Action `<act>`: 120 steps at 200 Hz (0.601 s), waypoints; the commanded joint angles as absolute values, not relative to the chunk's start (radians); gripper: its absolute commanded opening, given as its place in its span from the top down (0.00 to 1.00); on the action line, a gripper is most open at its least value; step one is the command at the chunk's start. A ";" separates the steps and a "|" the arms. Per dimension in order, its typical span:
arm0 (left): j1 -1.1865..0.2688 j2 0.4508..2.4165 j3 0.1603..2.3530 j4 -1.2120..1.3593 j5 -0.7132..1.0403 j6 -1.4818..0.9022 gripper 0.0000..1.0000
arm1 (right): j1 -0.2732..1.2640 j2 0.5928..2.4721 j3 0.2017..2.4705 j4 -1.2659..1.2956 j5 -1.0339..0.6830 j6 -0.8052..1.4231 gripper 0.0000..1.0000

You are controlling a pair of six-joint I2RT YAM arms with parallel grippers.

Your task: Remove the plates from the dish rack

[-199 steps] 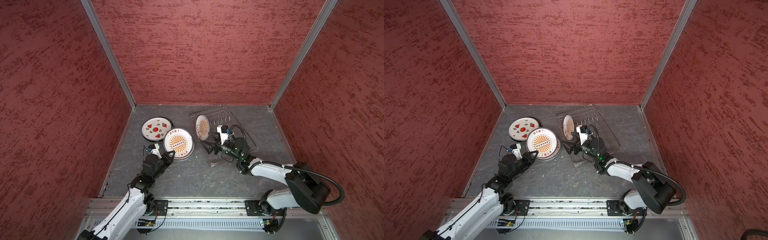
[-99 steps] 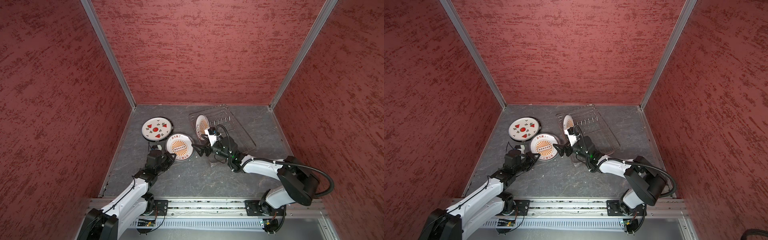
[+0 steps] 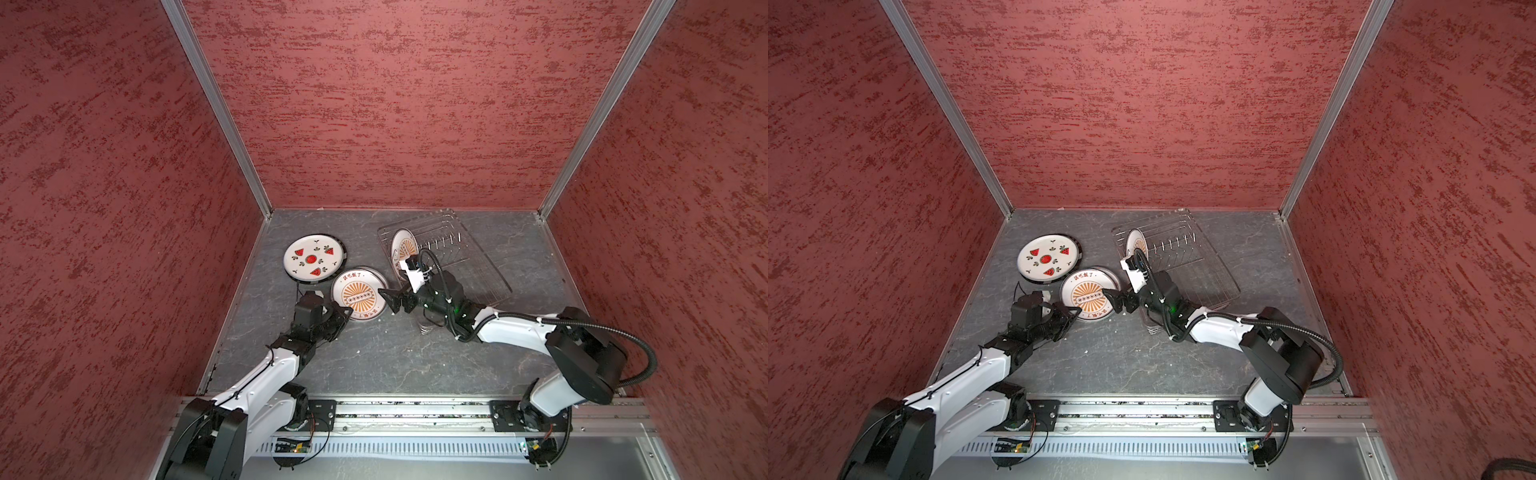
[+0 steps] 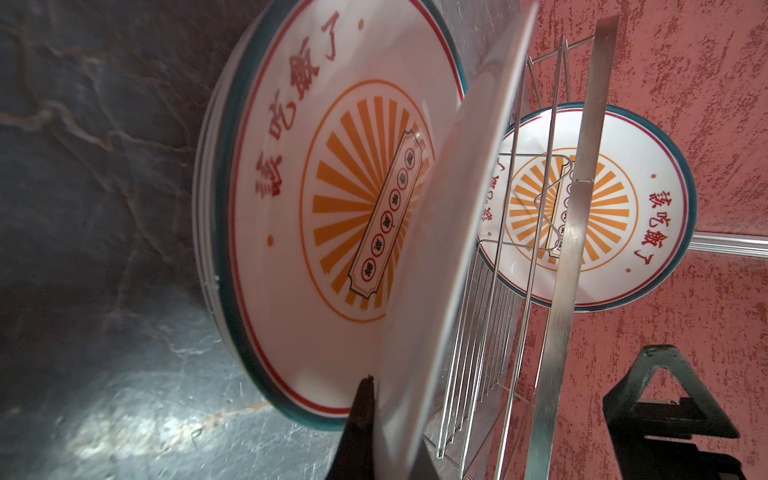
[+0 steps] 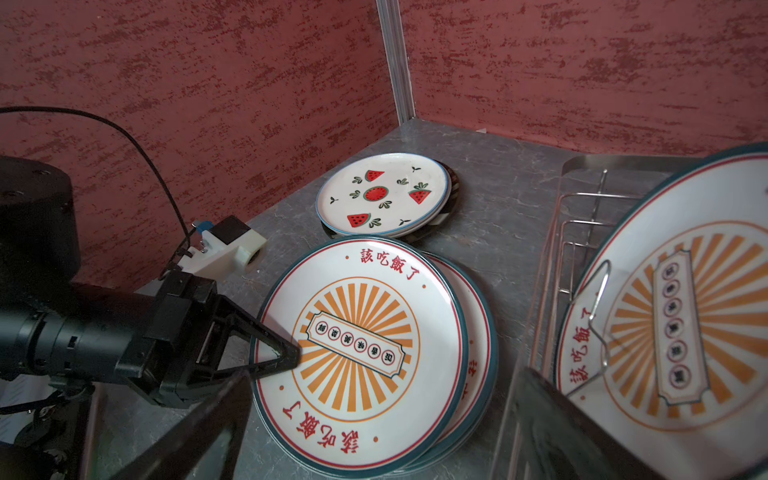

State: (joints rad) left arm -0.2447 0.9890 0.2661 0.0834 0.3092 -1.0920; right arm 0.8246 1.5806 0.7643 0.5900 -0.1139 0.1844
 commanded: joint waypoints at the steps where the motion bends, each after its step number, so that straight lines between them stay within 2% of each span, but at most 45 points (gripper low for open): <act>1: -0.227 1.015 0.312 0.102 0.342 -1.097 0.92 | 0.833 1.580 0.808 0.562 -0.068 0.183 0.01; 84: -0.192 1.164 0.349 0.124 0.431 -1.126 0.88 | 0.842 1.554 0.786 0.575 -0.056 0.183 0.01; 120: -0.189 1.162 0.343 0.131 0.430 -1.133 0.67 | 0.842 1.551 0.784 0.573 -0.051 0.181 0.01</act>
State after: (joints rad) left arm -0.1959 1.1717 0.3336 0.1036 0.4122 -1.1297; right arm 0.8352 1.5784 0.7746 0.5701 -0.0814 0.1902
